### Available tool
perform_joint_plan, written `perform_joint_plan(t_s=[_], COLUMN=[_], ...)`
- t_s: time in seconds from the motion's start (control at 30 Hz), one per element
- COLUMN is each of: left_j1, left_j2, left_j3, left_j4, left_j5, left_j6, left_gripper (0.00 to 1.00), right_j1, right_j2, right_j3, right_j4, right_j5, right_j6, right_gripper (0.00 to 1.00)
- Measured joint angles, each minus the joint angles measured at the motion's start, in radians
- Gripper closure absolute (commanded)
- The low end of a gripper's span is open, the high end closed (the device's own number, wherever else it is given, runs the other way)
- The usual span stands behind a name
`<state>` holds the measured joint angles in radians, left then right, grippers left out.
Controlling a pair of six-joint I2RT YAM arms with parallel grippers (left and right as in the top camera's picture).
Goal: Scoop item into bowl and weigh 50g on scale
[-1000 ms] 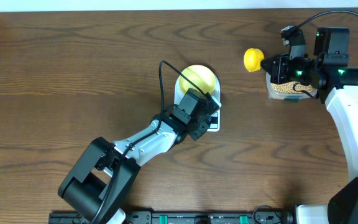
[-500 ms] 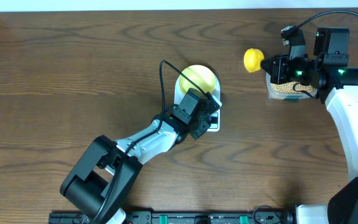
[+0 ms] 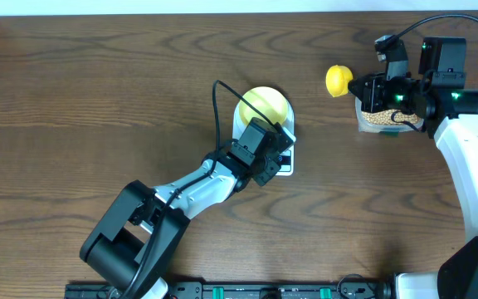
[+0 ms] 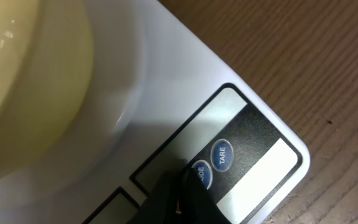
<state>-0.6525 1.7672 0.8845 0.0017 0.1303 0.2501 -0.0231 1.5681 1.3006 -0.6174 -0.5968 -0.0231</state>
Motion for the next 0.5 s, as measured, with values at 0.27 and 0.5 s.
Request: perform_joint_plan(t_s=[0.27,0.5], left_j1=[0.025,0.025], left_j2=[0.000,0.000], left_j3=[0.000,0.000], left_j4=[0.002,0.002], left_j5=[0.006,0.006], left_j6=[-0.022,-0.022], left_gripper=[0.93,0.93], right_j1=[0.000,0.000], right_j2=[0.000,0.000], right_j3=[0.000,0.000], right_j4=[0.000,0.000], right_j5=[0.003,0.004], right_j6=[-0.004,-0.004], right_gripper=[0.99,0.99])
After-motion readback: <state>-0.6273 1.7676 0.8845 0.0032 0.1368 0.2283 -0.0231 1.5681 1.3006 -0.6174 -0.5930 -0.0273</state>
